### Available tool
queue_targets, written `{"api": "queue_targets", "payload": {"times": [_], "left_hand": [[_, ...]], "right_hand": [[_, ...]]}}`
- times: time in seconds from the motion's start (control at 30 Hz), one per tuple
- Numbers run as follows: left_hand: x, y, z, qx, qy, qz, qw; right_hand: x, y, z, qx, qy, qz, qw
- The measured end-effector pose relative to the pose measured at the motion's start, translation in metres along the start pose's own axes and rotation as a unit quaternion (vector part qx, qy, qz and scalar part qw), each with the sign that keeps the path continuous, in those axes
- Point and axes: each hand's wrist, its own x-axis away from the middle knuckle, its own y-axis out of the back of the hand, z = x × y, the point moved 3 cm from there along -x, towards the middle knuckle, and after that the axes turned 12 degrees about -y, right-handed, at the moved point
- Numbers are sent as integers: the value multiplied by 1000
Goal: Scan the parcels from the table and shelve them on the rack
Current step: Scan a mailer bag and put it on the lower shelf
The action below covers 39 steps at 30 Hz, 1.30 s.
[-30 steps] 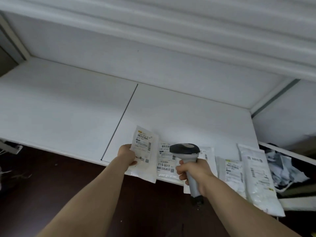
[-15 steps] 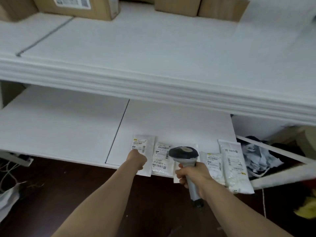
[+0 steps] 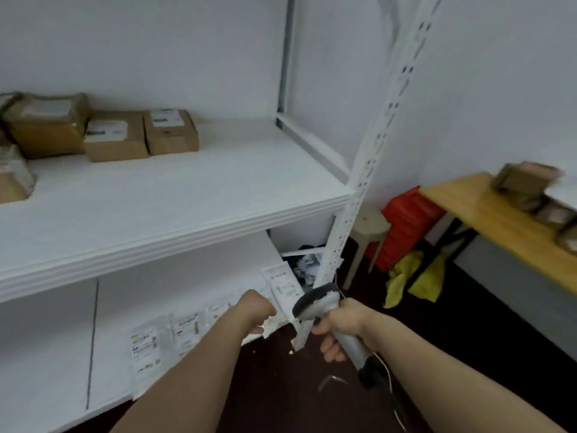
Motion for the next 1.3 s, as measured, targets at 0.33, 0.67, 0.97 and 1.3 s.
{"api": "queue_targets", "payload": {"times": [0.33,0.67,0.97,1.3], "left_hand": [[50,-172,-200,-75,-188,193,960],[66,-359,-338,-118,-284,256,917],[35,-541,-425,-109,-259,274,920],[-67,-644,-494,-34,-207,202,957]], "right_hand": [[152,180,-174,-95,-158,-175,967],[203,333,-332,-73,-301,-389,868],[179,480,-440,-321,-76,-413,849],[114,610,-462,-453,71,-420,783]]}}
